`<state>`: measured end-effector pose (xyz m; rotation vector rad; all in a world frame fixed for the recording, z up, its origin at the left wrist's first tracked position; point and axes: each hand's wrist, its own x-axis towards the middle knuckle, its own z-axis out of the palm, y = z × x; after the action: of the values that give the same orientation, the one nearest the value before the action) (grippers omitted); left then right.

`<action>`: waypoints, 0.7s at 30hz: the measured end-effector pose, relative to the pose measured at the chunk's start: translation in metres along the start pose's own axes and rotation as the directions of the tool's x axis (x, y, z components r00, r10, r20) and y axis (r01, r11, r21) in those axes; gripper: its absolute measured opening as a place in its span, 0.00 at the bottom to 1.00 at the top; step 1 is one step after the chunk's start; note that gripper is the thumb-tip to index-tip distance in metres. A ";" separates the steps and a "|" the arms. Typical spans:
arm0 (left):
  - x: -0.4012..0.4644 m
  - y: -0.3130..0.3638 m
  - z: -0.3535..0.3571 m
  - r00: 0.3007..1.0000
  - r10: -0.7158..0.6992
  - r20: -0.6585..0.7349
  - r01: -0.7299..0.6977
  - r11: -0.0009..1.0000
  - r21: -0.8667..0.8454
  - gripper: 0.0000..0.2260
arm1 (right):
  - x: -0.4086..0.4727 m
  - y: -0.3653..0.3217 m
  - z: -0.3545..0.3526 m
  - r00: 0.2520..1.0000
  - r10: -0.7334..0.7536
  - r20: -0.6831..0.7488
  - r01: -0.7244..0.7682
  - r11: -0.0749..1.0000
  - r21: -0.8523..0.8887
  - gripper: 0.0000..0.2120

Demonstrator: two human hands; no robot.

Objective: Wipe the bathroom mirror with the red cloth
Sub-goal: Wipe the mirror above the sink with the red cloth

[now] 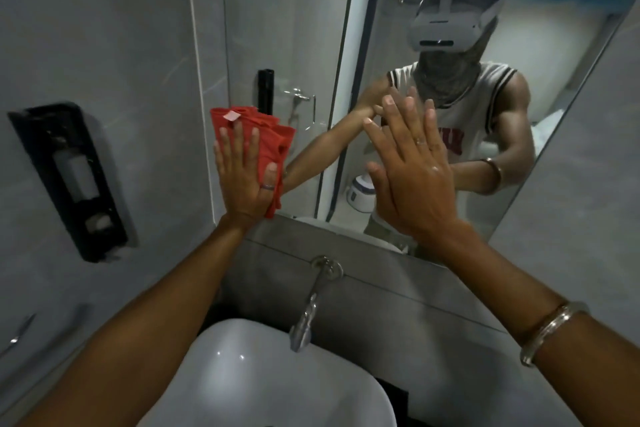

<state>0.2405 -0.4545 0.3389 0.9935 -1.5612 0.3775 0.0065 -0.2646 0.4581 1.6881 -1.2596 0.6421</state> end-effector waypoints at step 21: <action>-0.115 0.345 0.057 0.995 -0.093 -0.021 0.090 0.991 -0.101 0.27 | -0.111 0.169 -0.082 0.997 0.069 -0.019 -0.071 0.992 -0.104 0.26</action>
<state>-0.0650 -0.2502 0.3158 0.9751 -1.4908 0.2449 -0.1808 -0.1529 0.4644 1.5562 -1.3242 0.6185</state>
